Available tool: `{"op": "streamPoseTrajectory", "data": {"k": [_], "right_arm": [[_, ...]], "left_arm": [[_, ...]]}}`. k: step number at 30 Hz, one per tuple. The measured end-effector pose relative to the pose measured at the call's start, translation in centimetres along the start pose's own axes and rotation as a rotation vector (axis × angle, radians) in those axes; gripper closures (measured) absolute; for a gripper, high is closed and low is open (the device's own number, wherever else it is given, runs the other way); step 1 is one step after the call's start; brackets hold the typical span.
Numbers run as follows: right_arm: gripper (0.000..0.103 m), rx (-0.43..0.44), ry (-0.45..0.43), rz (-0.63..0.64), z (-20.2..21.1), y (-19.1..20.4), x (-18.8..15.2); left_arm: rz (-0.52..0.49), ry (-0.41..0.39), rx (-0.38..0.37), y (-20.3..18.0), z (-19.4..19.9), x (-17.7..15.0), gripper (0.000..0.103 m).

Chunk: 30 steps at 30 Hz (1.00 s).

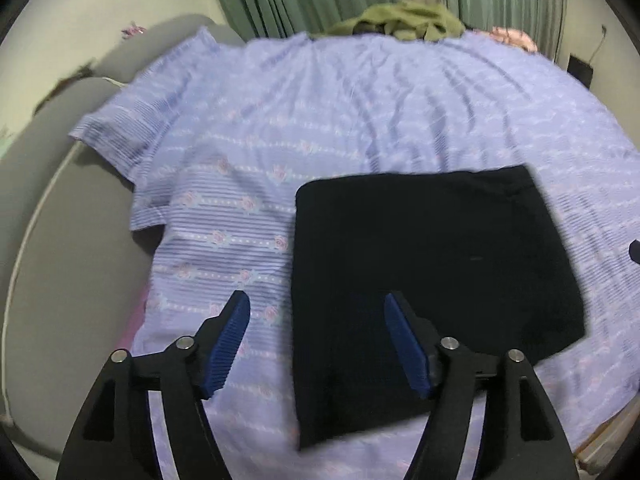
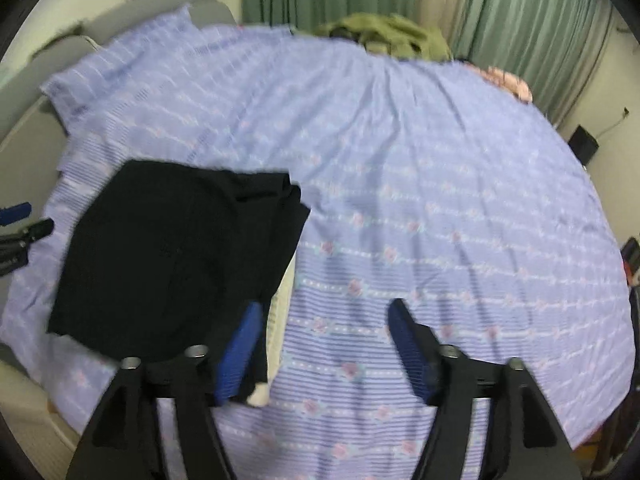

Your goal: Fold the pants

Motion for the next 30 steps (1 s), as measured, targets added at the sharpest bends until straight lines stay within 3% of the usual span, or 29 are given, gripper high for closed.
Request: {"op": "streamPoseTrajectory", "data": {"k": [7, 12, 20, 30], "right_arm": [[0.017, 0.065, -0.108, 0.0, 9.9, -5.4, -1.3], [0.016, 0.067, -0.171, 0.003, 16.1, -10.4, -2.6], [0.013, 0.073, -0.238, -0.021, 23.7, -18.4, -5.0], [0.013, 0.056, -0.3, -0.043, 31.3, -26.9, -9.4]], "left_arm": [[0.068, -0.124, -0.026, -6.4, 11.6, 0.5, 0.012], [0.113, -0.178, -0.042, -12.2, 18.8, 0.6, 0.003], [0.16, -0.253, -0.037, -21.0, 28.1, 0.2, 0.0], [0.19, -0.299, -0.096, -31.2, 35.7, -1.7, 0.0]]}}
Point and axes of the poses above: each gripper's, at about its wrist camera, not at the fingertips, and z roughly against the way its jaws point, y to its left, x to its top, the point moved 3 cm from there along -z, roughly the way its jaws point, and after that the axes turned 9 degrees about -y, right-handed, at the moved point
